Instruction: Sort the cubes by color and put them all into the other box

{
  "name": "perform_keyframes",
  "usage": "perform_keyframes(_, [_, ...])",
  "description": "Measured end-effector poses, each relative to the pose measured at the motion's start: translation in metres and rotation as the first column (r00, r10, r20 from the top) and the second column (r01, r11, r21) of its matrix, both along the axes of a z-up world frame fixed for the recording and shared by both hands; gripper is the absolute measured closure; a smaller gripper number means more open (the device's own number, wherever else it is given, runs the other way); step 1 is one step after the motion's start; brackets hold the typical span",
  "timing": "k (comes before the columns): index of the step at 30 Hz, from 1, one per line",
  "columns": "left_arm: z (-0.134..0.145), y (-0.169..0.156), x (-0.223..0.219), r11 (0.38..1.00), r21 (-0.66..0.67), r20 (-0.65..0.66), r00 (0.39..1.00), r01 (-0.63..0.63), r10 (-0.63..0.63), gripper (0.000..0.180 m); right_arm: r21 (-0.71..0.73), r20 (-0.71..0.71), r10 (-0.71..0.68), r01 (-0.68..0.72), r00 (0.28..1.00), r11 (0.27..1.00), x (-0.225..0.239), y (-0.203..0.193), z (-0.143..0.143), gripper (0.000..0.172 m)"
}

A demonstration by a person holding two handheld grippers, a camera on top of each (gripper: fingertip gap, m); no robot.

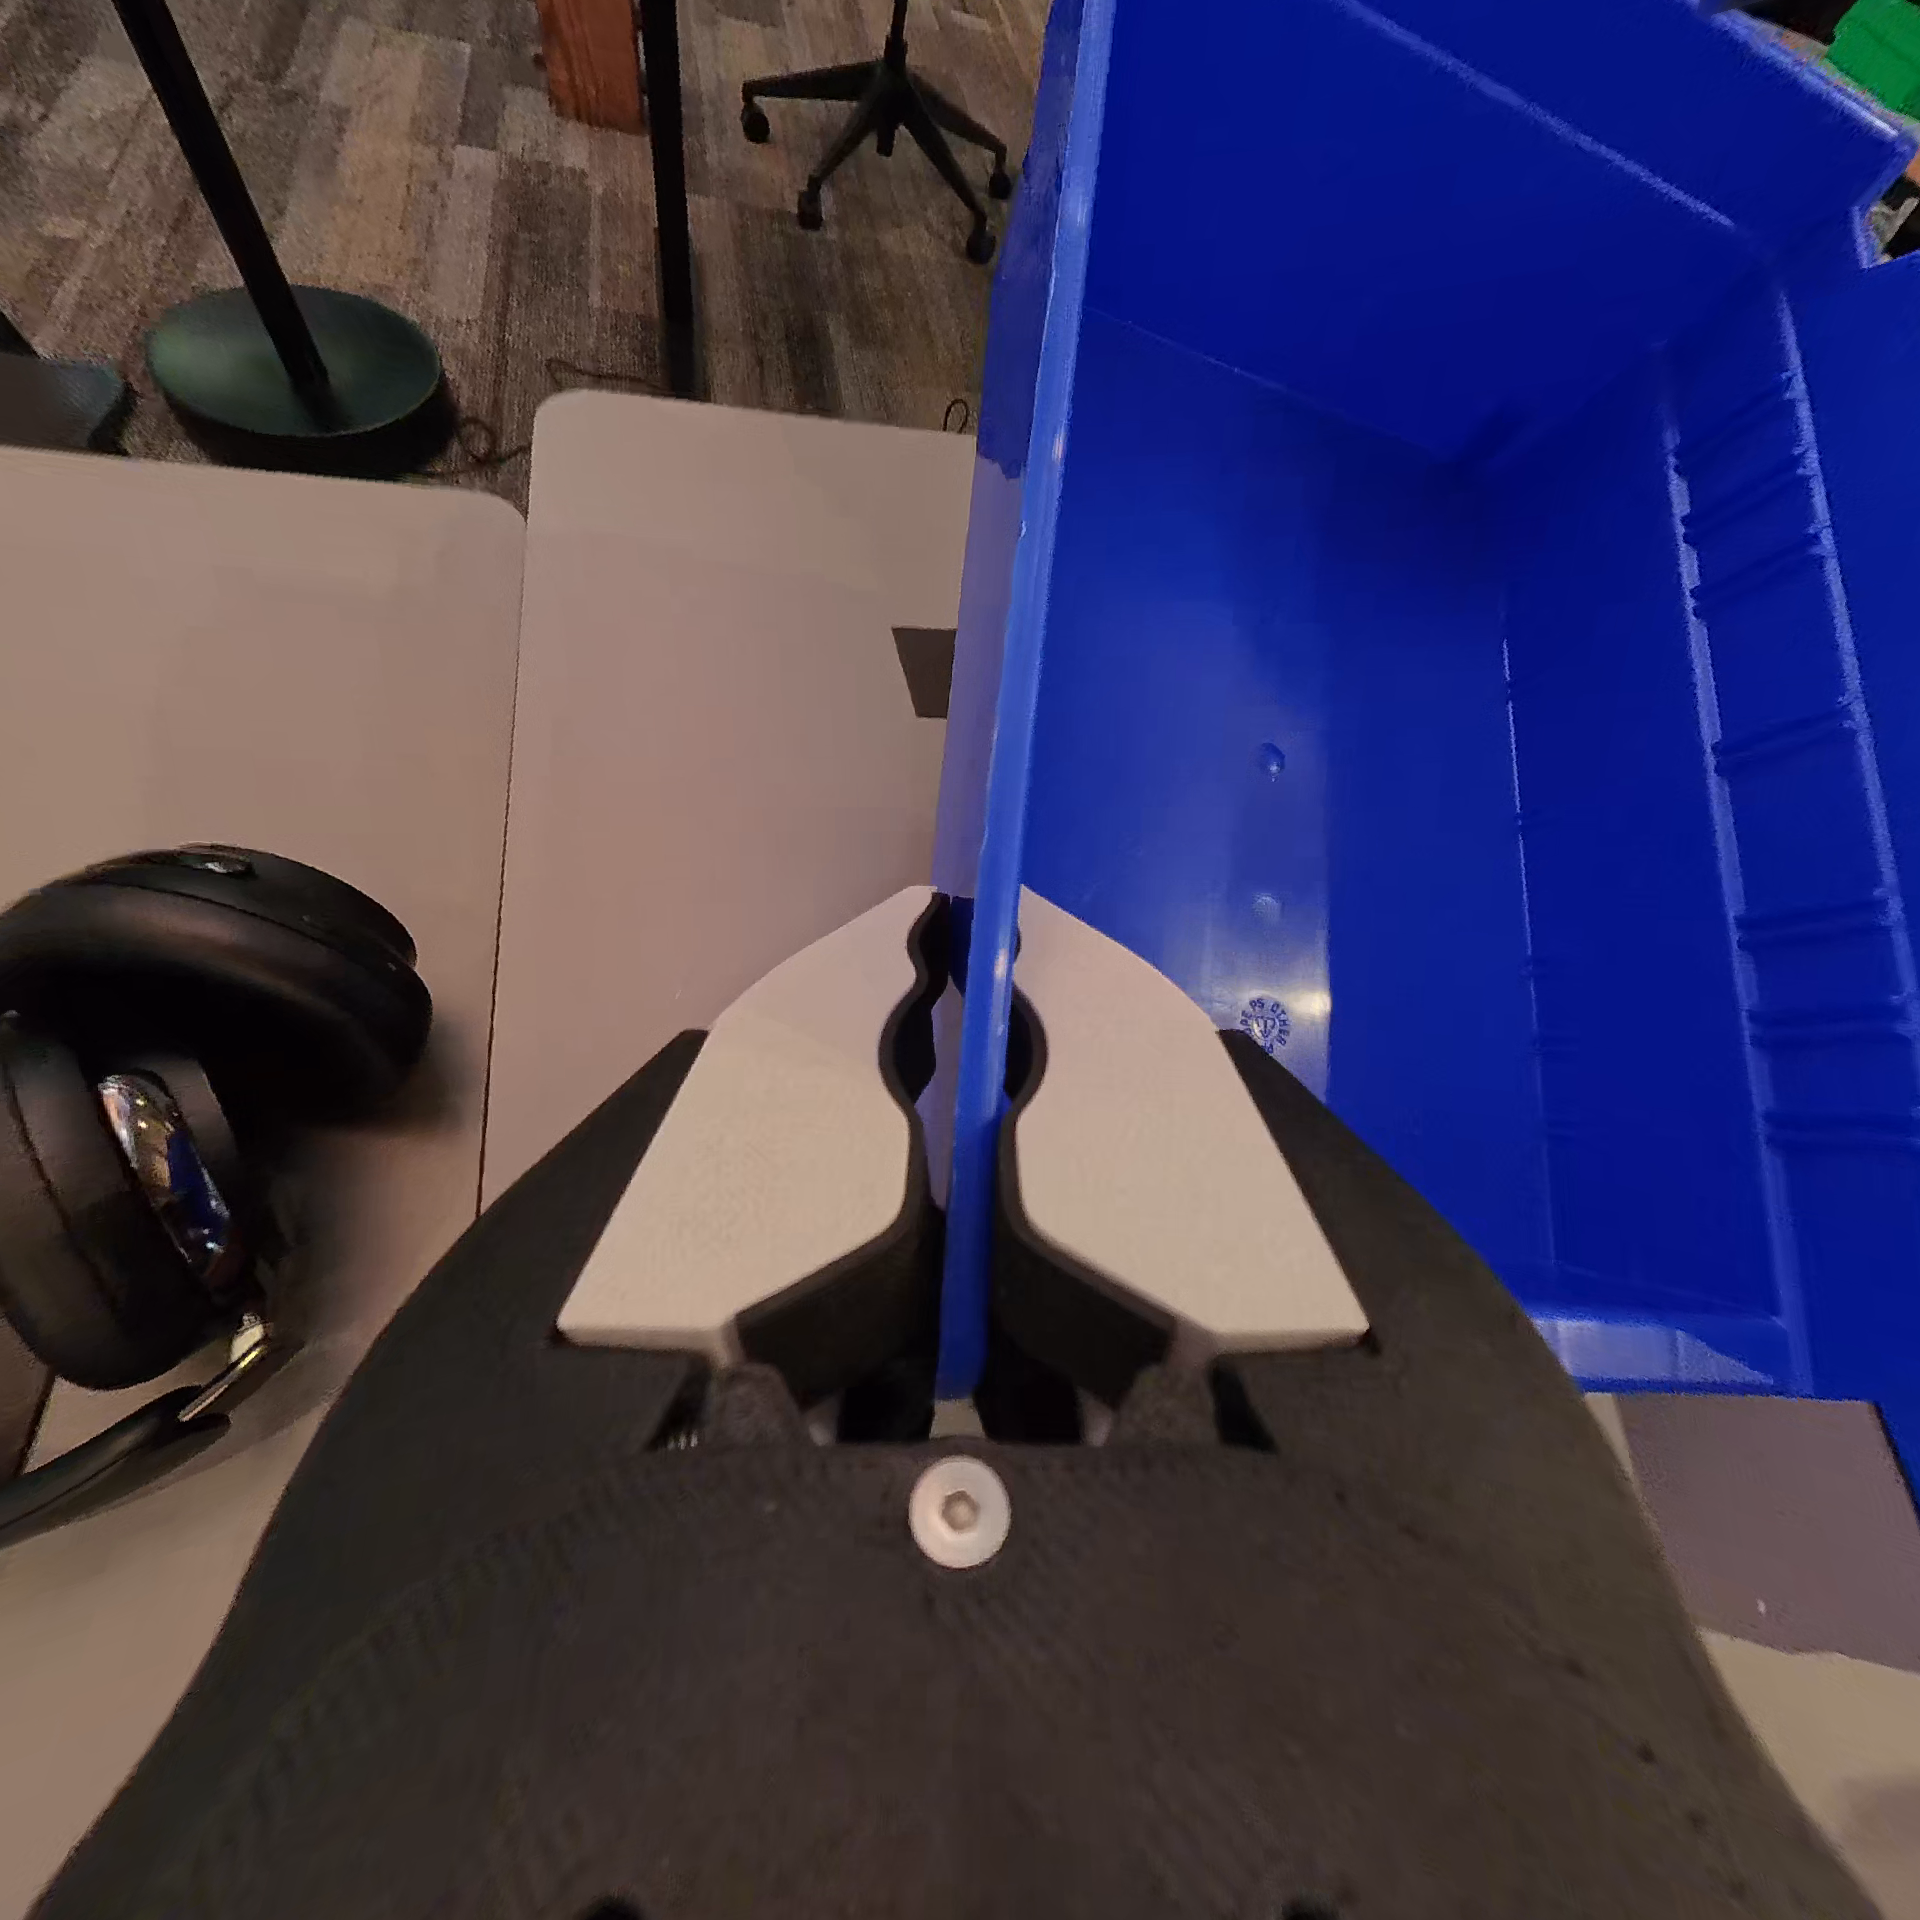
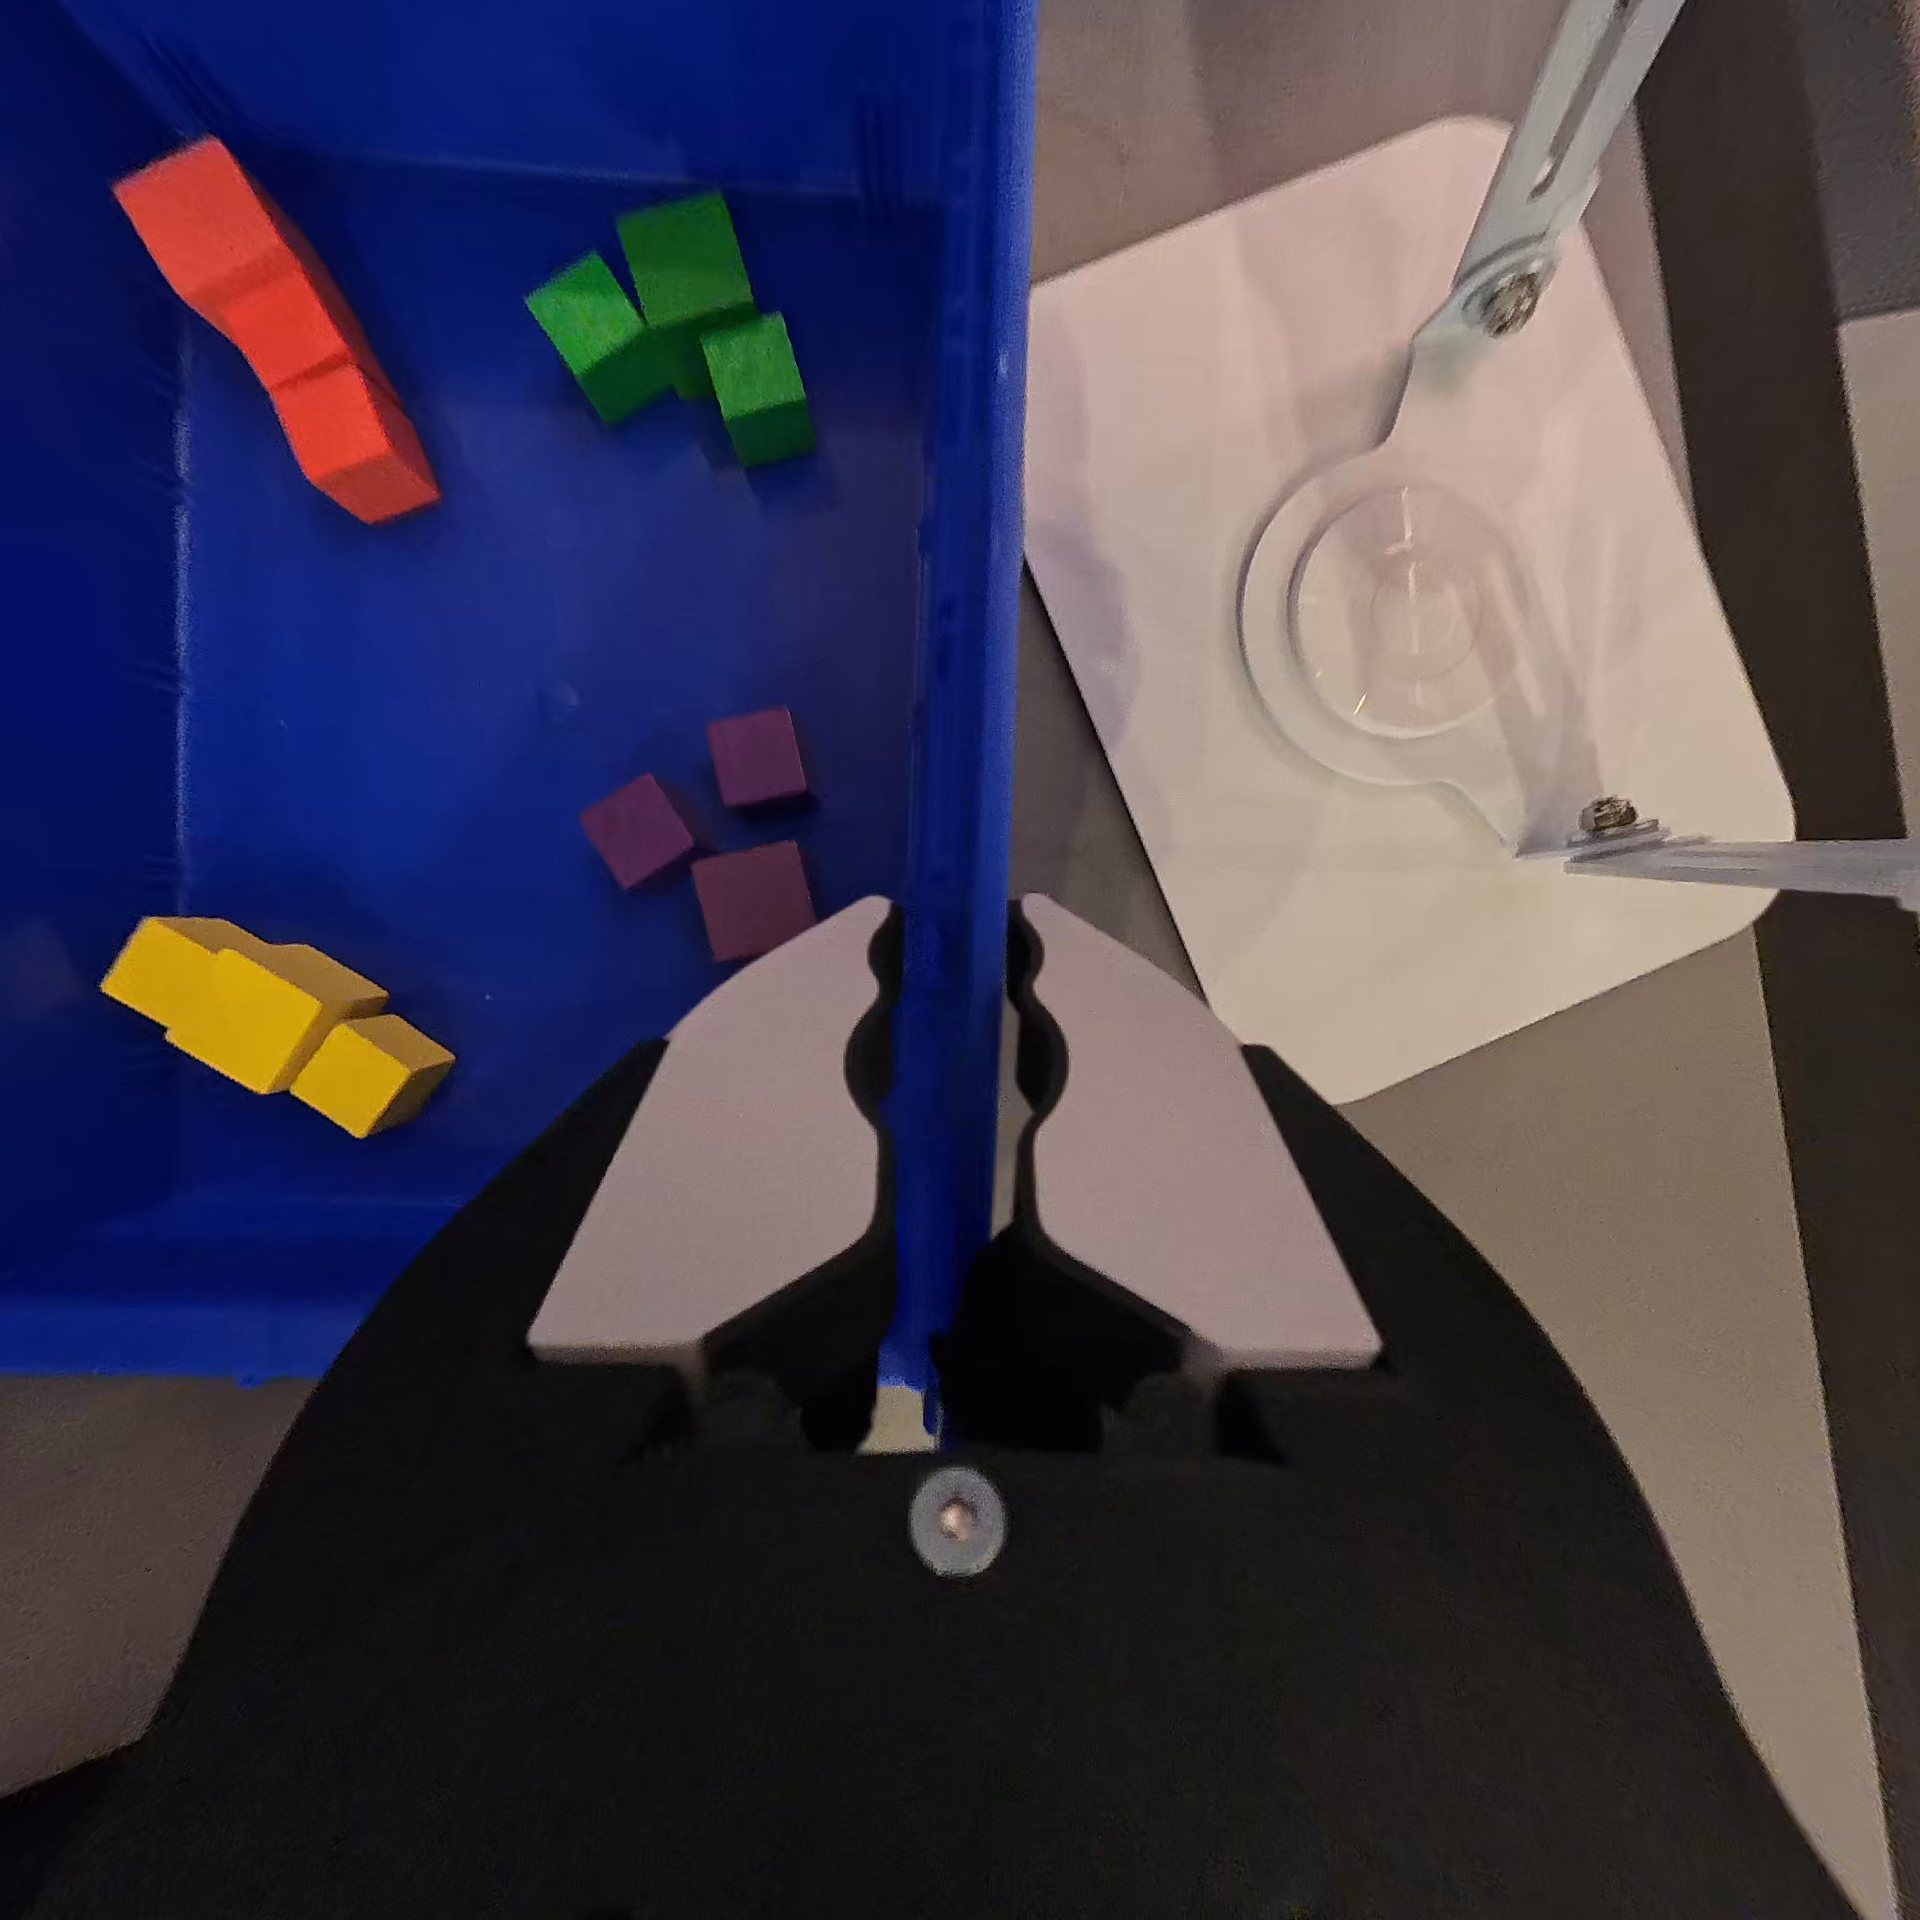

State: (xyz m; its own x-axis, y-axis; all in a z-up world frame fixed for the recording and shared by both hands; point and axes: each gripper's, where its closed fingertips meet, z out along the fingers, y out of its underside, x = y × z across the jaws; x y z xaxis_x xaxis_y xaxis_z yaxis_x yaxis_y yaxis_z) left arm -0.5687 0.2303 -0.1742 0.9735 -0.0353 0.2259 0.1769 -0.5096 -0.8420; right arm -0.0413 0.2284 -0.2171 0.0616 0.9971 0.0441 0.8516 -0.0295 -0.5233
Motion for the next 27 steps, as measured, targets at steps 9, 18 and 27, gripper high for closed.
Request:
perform_keyframes(9, [0.073, -0.020, 0.017, 0.988, 0.147, -0.048, 0.998, 0.039, -0.032, 0.175, 0.095, -0.179, -0.050, 0.068, 0.983, 0.993, 0.017, 0.007, 0.049, 0.135])
perform_keyframes(18, [0.164, -0.042, 0.076, 0.937, 0.316, -0.210, 0.974, 0.153, -0.088, 0.175, 0.033, -0.450, -0.101, 0.129, 0.887, 0.991, -0.022, -0.034, 0.117, 0.117])
perform_keyframes(27, [0.214, -0.028, 0.209, 0.865, 0.355, -0.386, 0.898, 0.354, -0.209, 0.175, -0.155, -0.757, -0.255, 0.213, 0.602, 0.965, -0.059, -0.070, 0.192, 0.094])
